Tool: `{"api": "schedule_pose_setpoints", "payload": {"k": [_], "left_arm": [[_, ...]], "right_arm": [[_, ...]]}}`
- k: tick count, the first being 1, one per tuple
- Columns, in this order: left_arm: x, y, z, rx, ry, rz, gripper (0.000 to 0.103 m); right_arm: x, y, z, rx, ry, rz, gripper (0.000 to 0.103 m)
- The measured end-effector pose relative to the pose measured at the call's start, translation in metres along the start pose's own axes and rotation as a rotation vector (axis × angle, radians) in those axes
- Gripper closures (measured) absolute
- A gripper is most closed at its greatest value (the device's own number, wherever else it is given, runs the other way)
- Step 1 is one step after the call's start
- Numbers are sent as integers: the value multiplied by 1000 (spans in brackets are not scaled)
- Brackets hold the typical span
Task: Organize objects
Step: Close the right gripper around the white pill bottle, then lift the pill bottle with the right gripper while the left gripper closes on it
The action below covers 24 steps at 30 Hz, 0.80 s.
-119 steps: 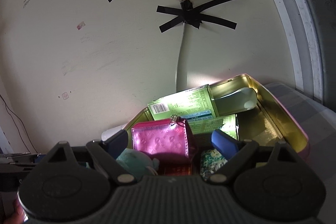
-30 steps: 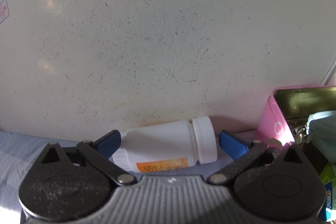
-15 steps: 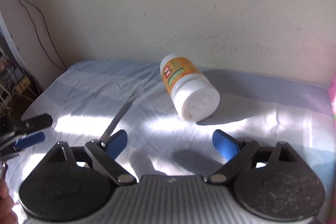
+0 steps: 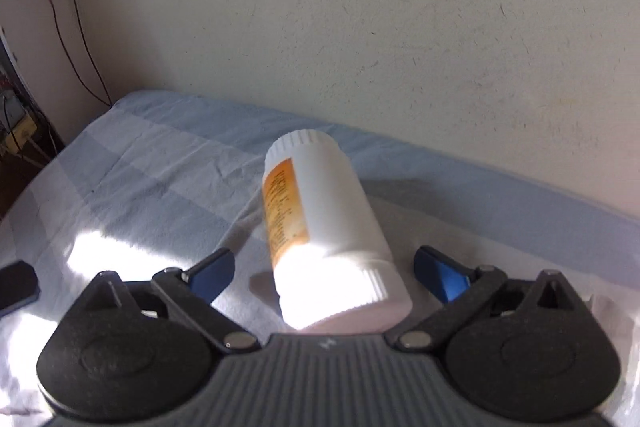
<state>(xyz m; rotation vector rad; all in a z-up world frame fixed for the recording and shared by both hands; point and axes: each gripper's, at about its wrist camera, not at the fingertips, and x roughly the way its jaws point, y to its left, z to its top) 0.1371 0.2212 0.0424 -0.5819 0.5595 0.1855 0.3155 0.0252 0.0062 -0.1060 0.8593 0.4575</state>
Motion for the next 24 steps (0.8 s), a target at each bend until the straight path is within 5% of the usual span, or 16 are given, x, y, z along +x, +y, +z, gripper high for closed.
{"api": "schedule_pose_setpoints", "payload": {"k": [1,2,3,10,15,19,24], "left_arm": [[0,1,1,-5,5,-6,31],[1,2,2,-6,12,-13,31],[2,1,1,-2,24,-28,31],[7,-41,-19,242,143,-195,31],[11,-83,-62,416,360,-447,31],[-13,-123,-115,624,452,-648,31],[-28,-156,-166,706,571,-741,31]], "right_arm": [[-3,10,-4,-63,-18,-31,20],[-12,16,-9,-84,-31,-7,46],[-18,17,-11,-76,-17,29,52],[-95,34,-92,-242,-45,22,52],[-169,18,-171,-342,-71,-4,52],[-220,-8,-221,-368,-89,-57,51],[-273,-47,-275,-327,-107,-103,19]]}}
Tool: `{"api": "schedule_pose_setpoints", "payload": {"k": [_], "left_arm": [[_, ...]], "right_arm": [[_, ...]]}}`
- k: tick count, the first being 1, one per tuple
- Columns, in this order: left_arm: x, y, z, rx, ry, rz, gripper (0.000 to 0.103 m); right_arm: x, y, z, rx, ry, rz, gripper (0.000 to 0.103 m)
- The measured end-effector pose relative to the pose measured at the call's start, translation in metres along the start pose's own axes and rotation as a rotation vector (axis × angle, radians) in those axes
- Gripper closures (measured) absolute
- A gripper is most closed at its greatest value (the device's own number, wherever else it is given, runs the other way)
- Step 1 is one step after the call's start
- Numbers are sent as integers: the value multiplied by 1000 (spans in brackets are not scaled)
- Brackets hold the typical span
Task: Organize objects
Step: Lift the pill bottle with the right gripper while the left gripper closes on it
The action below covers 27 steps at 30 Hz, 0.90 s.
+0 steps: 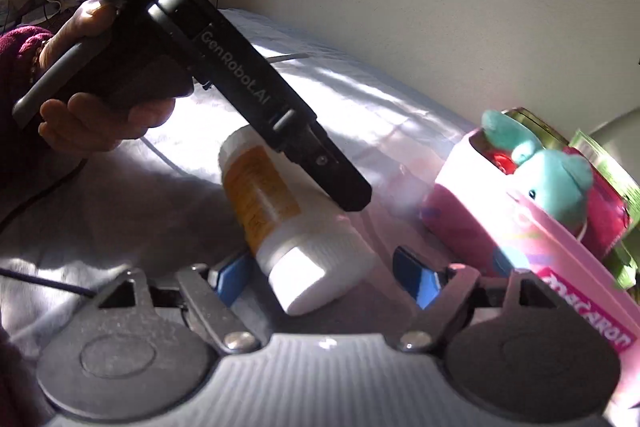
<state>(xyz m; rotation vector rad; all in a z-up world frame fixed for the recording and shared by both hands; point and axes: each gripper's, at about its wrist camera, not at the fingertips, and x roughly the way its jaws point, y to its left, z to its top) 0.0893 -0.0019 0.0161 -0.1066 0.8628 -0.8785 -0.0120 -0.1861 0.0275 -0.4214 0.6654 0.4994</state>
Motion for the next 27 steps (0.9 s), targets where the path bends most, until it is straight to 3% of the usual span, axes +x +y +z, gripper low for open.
{"api": "schedule_pose_setpoints", "payload": {"k": [2,6,10,14,19,24,27], "left_arm": [[9,-10,-5,-21,39,-18,31],[-1,-19,-10,-48,29,34,31],[-31,-12,-18,-124,-26,38,30],[-45,-16,-28,-142,-47,40,15],[-42,-19,-37,-175,-29,69,15],[-58,-4,-41,-303,-77,-19,15],[-51,-10,-42,-296,-58,-32,16]], "right_arm": [[-12,-8,-20,71,-8,18,19],[-19,-14,-33,143,-47,29,18],[-12,-9,-26,111,-75,60,17],[11,8,-21,63,-97,105,17],[12,7,-22,72,-88,141,17],[9,5,-25,84,-87,164,19],[10,3,-25,90,-92,192,31]]}}
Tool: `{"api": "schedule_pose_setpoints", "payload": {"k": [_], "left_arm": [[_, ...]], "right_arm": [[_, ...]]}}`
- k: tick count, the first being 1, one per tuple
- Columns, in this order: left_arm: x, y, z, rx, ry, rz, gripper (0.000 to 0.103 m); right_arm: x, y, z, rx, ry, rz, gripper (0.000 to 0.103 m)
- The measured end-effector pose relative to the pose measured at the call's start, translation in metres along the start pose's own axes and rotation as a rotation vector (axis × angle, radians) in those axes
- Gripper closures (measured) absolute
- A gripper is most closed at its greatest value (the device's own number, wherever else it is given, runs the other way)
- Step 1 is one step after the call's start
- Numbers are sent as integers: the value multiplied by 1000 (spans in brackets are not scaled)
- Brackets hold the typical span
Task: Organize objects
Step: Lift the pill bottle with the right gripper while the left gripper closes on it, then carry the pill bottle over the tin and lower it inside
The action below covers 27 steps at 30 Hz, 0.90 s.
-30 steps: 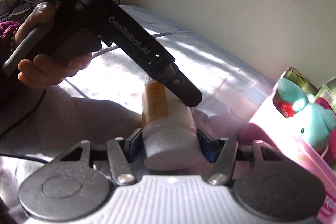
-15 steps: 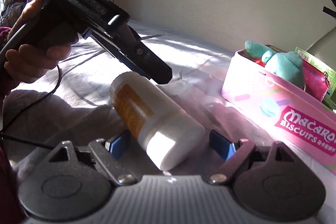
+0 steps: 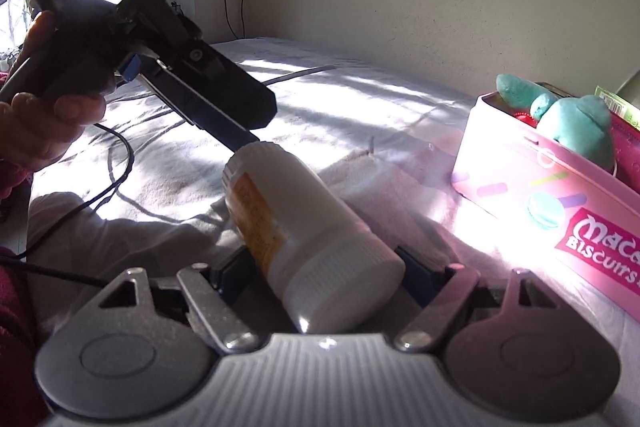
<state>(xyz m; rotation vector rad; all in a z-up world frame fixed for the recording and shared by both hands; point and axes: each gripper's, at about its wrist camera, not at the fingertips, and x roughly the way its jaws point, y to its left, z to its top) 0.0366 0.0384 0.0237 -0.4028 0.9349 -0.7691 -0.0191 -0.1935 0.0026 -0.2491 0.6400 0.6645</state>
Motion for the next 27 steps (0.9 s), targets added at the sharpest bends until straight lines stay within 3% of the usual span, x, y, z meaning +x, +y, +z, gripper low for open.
{"api": "schedule_pose_setpoints", "payload": {"k": [3,4,8,13,19,24,27], "left_arm": [[16,-2,-6,7,29,22,27],[19,-2,-6,13,30,30,26],[23,-14,14,31,35,-1,35],[37,-68,52,200,18,-41,34],[96,-138,104,337,37,-108,33],[156,-183,133,434,33,-84,31],[185,-192,143,440,28,-37,26]], "right_arm": [[-1,0,-1,-1,-16,-8,39],[-3,1,-2,-5,-26,-14,39],[-19,2,-4,-14,-64,-9,51],[-58,-14,6,-19,-163,-167,52],[-103,-69,8,64,-257,-370,52],[-103,-116,2,97,-260,-514,51],[-85,-139,1,106,-230,-587,51]]}}
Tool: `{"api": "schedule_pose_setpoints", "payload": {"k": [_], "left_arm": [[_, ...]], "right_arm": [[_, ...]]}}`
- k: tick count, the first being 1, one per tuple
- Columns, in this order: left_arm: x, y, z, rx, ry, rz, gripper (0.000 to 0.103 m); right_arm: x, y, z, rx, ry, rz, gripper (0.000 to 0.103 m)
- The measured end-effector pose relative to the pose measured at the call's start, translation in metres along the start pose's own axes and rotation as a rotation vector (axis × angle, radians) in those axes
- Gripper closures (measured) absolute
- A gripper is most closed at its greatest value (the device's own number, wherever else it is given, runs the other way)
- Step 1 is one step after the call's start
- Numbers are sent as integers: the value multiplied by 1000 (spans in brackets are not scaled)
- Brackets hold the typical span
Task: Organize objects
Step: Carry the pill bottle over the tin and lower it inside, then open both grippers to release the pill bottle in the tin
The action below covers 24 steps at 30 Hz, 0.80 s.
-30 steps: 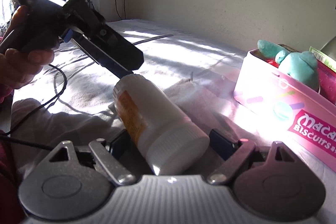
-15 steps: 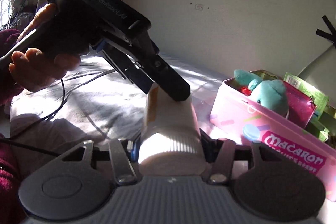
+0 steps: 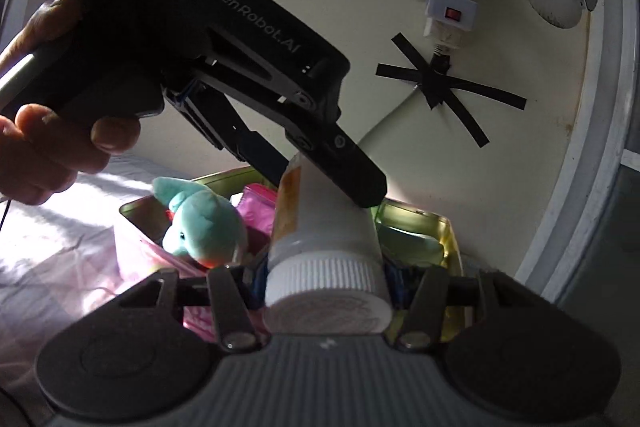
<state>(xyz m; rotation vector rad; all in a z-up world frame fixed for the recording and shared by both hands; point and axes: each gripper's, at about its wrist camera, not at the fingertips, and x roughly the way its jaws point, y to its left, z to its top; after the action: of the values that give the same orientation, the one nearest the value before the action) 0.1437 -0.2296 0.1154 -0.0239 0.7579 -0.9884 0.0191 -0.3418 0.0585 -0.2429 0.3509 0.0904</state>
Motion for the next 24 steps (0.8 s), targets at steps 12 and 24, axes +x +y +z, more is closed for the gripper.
{"api": "schedule_pose_setpoints", "payload": {"k": [12,24], "left_arm": [[-22,2,-21,76,-118,348,26],[-75,-9,-78,109,-163,538,19]], "right_arm": [[24,-15,-20,172,-12,-54,30],[-49,-3,-31,577,-66,-45,17]]}}
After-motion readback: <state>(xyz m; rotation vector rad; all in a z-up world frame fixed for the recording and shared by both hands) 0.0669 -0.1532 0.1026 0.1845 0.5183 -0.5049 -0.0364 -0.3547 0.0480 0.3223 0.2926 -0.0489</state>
